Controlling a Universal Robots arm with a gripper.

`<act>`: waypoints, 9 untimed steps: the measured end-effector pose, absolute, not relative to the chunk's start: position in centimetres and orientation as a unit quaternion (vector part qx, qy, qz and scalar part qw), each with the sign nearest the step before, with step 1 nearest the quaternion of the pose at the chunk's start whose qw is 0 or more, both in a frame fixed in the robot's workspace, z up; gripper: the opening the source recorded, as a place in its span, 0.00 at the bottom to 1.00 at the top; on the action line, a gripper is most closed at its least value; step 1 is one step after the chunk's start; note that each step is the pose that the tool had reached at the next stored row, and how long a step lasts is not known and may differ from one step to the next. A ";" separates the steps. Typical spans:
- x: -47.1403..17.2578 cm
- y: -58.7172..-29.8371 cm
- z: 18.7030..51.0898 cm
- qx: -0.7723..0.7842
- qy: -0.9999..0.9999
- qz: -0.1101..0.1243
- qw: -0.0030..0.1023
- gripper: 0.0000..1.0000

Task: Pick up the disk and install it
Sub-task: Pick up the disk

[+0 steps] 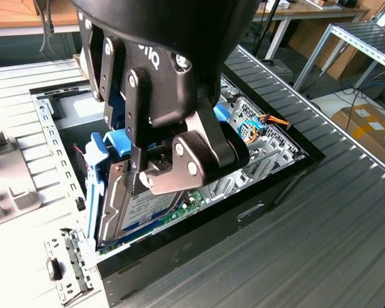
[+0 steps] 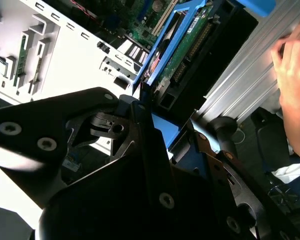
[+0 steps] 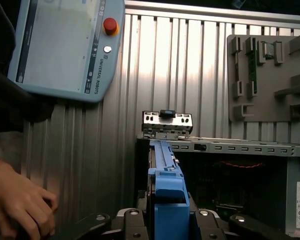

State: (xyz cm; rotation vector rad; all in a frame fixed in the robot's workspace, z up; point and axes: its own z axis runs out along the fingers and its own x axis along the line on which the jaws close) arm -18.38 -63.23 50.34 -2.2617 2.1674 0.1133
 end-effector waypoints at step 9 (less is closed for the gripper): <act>-17.6 -63.2 50.3 -0.722 0.691 0.036 0.003 0.37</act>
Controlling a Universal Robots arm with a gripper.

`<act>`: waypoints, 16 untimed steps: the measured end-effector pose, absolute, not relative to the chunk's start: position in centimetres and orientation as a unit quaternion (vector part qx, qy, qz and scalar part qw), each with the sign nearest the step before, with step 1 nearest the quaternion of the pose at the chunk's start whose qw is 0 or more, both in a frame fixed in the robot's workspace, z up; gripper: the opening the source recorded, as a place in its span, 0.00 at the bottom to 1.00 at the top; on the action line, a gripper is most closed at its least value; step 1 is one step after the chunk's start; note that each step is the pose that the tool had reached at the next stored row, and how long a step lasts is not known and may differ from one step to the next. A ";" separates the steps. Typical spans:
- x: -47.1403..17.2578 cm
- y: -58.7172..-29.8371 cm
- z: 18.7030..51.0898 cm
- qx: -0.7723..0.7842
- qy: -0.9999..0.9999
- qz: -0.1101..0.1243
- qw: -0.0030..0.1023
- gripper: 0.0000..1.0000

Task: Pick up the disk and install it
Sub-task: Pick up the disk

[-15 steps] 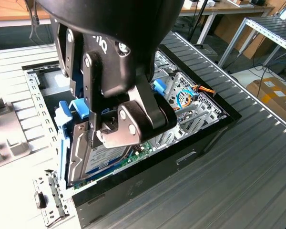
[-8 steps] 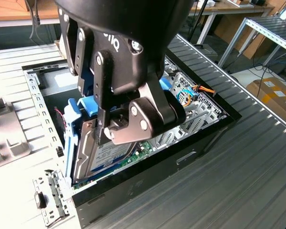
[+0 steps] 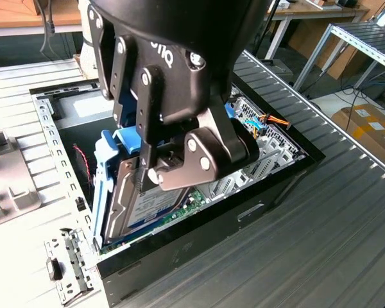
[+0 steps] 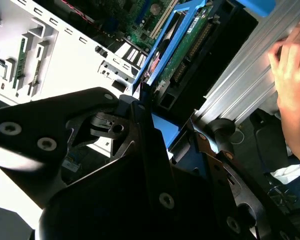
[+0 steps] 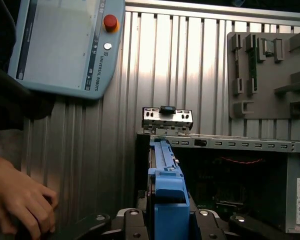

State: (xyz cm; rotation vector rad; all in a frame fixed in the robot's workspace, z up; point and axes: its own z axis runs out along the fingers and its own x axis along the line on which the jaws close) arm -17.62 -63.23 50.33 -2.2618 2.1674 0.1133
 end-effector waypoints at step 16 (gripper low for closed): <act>-15.9 -63.2 50.3 -0.722 0.691 0.036 0.003 0.37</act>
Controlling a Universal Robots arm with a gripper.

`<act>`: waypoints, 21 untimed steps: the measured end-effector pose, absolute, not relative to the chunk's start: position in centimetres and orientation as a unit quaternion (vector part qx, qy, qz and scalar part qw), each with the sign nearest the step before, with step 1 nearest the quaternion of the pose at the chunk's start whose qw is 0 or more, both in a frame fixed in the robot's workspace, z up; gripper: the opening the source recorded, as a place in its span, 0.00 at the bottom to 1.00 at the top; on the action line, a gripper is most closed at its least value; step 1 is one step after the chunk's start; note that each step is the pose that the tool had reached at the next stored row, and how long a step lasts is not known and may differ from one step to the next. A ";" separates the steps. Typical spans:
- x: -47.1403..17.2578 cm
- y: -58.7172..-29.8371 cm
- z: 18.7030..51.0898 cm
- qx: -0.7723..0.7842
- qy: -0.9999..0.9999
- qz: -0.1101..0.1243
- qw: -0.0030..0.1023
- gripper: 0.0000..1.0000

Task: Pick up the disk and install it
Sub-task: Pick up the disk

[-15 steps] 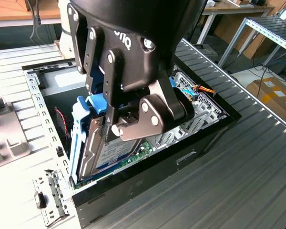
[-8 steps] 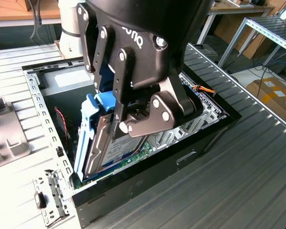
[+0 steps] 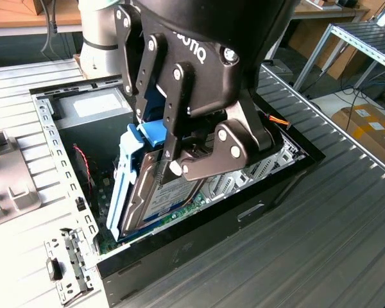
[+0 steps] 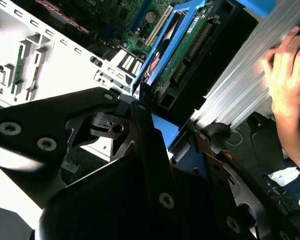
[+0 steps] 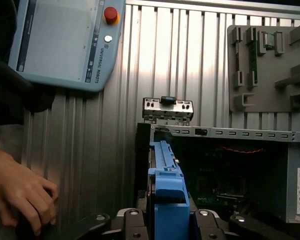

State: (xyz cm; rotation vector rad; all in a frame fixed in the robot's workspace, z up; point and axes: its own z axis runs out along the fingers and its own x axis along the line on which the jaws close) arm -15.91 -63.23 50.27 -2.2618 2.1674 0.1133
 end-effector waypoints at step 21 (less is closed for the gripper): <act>-13.5 -63.2 50.2 -0.722 0.691 0.036 0.003 0.37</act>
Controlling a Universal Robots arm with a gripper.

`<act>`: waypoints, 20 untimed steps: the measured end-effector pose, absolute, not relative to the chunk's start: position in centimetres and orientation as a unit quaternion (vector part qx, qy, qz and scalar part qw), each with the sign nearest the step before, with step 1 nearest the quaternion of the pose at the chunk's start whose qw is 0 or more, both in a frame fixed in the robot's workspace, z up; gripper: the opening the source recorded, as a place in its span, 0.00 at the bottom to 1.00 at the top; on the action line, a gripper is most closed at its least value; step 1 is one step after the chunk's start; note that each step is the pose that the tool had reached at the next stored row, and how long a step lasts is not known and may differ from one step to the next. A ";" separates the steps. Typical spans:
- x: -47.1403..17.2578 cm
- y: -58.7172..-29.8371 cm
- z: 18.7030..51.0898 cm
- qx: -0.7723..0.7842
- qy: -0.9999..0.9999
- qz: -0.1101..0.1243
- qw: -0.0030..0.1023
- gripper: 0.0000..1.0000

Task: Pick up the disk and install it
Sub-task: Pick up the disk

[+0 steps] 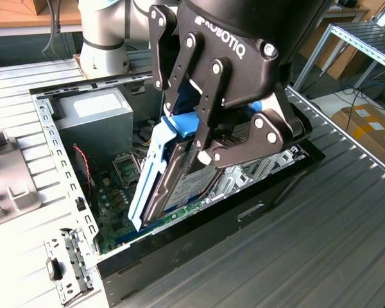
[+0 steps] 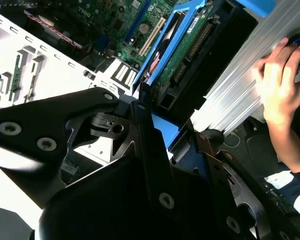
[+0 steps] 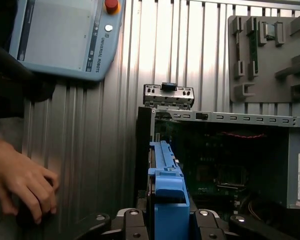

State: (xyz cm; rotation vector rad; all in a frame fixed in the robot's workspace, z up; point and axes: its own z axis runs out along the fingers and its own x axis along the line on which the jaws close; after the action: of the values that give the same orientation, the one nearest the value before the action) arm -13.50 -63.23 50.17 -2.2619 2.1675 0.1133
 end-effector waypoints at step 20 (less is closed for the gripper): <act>-11.5 -63.2 50.0 -0.722 0.691 0.036 0.003 0.37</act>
State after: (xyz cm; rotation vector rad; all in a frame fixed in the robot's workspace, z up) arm -11.46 -63.23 50.04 -2.2618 2.1674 0.1134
